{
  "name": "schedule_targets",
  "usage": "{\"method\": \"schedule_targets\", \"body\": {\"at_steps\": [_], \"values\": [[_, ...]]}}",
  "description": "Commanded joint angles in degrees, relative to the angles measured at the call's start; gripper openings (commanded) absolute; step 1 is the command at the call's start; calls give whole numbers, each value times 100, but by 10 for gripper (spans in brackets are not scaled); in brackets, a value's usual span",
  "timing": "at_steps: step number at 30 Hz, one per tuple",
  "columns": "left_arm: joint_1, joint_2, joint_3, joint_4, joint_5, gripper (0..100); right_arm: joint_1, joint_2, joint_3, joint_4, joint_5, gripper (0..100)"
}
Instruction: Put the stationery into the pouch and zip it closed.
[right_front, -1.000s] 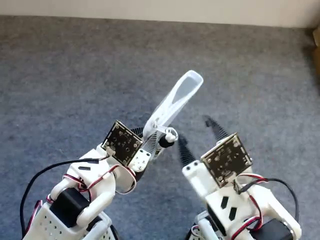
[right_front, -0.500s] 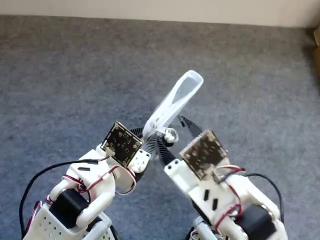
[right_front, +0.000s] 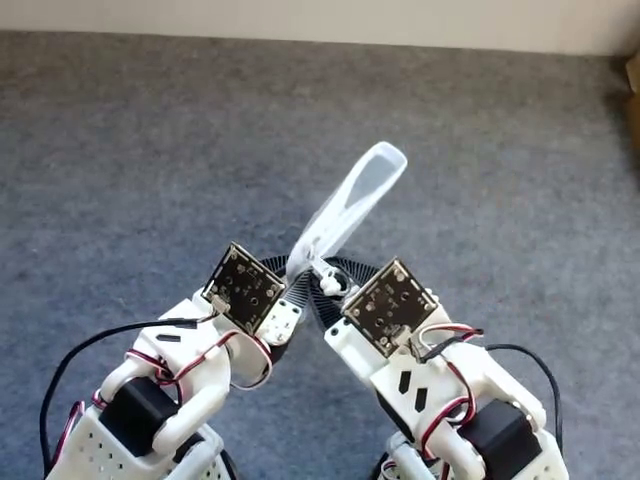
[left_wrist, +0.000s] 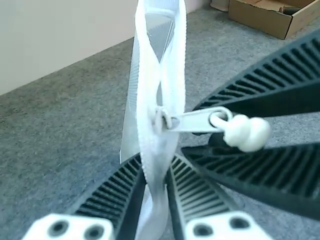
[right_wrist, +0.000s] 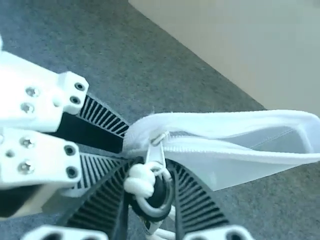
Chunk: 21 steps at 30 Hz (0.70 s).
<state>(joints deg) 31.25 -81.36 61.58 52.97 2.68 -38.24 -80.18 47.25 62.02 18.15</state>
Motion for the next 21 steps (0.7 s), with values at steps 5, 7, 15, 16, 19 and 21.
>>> {"method": "schedule_targets", "body": {"at_steps": [5, 7, 15, 16, 19, 21], "values": [[-48, -22, -4, 44, -53, 4, 699, -75, -620, -971, -695, 5], [-48, -22, 13, 44, -53, 4, 831, -48, -620, -1182, -897, 5], [-48, -75, 119, 35, -53, 4, 813, -84, -629, -1473, -1371, 5], [-48, -75, 119, 35, -53, 4, 813, -84, -629, -1464, -1363, 5], [-48, -75, 119, 35, -53, 5, 462, -92, -629, -1314, -1336, 5], [-57, -75, 119, 26, -53, 5, 119, -92, -629, -1112, -1116, 5]]}}
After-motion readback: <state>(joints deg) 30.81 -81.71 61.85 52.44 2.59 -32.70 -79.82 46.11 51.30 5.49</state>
